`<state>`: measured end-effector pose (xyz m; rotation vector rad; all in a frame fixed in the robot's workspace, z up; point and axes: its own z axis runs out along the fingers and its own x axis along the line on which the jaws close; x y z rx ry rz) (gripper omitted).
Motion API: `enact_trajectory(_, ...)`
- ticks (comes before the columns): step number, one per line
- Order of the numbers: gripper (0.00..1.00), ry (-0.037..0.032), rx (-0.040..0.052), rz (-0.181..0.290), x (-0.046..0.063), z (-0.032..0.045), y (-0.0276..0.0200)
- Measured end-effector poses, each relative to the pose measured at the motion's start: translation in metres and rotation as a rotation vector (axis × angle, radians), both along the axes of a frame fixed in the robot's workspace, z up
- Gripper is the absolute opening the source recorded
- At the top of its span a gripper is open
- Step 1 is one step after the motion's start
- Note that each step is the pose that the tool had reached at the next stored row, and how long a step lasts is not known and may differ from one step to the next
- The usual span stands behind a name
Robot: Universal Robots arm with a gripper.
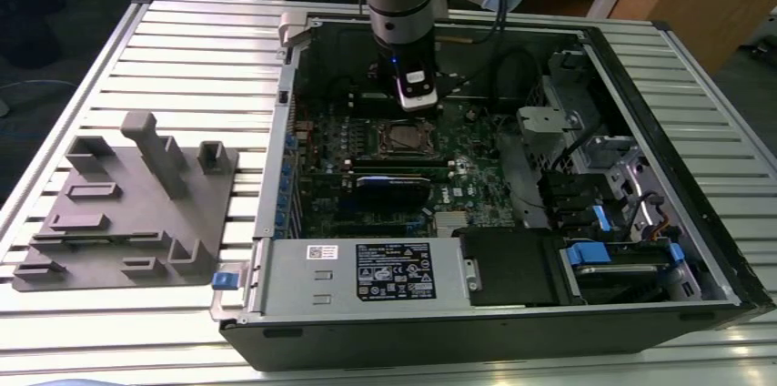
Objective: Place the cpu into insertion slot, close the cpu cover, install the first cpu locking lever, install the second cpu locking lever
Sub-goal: 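Install the first cpu locking lever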
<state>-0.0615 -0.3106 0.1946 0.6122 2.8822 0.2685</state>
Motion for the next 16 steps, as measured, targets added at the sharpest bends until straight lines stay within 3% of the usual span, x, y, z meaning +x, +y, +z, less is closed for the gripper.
enact_trajectory(7,0.11,-0.0117,-0.0002,0.000,-0.0012,-0.0016,0.0000)
enact_trajectory(16,0.11,-0.0165,-0.0005,0.000,-0.0027,0.0005,0.0000)
